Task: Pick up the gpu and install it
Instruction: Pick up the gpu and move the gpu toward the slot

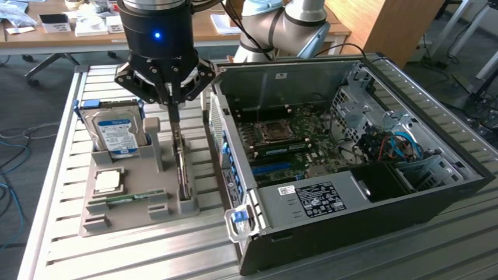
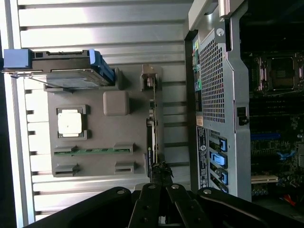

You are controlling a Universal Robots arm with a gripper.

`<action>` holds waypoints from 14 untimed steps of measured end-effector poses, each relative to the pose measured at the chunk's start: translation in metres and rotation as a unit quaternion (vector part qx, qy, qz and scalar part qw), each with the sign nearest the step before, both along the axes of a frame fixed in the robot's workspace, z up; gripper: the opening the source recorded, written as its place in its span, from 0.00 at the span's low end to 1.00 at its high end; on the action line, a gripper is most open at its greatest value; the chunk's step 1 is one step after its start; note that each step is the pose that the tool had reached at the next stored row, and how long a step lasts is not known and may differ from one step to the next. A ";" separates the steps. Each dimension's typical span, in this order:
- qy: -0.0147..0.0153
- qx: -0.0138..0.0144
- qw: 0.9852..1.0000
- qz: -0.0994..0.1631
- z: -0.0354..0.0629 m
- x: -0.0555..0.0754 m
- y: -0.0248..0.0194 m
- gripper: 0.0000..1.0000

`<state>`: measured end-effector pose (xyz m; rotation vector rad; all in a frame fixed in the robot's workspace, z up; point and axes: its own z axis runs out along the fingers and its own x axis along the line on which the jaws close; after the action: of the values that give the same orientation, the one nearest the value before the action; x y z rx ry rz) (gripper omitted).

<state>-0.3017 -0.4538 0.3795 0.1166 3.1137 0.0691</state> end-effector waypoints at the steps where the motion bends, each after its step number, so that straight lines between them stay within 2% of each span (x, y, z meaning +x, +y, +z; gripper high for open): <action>1: 0.000 0.000 1.000 0.000 0.0000 0.000 0.0000 0.11; 9: 0.000 0.000 1.000 0.000 0.0000 0.000 0.0000 0.11; 11: 0.000 0.000 1.000 0.000 0.0000 0.000 0.0000 0.24; 12: 0.000 0.000 1.000 0.000 0.0000 0.000 0.0000 0.24; 14: 0.000 0.000 1.000 0.000 0.0000 0.000 0.0000 0.35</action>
<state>-0.3017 -0.4538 0.3795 0.1166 3.1137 0.0691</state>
